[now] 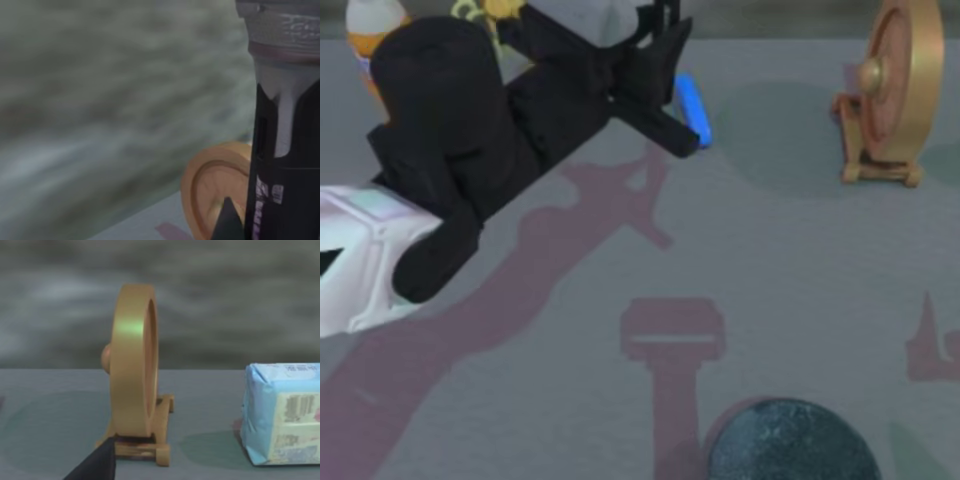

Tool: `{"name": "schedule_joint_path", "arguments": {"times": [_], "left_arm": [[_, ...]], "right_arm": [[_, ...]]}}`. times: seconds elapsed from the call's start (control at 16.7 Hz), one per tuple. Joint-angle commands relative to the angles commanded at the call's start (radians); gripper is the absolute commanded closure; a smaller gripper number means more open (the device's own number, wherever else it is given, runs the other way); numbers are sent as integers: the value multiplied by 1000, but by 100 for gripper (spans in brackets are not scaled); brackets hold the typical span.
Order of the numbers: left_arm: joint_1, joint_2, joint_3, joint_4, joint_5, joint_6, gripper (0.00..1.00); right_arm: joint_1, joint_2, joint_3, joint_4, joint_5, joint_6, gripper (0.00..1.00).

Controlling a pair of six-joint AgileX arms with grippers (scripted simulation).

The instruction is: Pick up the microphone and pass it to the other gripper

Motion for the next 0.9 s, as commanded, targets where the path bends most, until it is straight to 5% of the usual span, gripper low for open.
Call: {"name": "schedule_joint_path", "arguments": {"times": [0.9], "left_arm": [[-27, -16, -3, -3, -27, 0, 100]], "right_arm": [[43, 67, 55, 38, -16, -1, 0]]}}
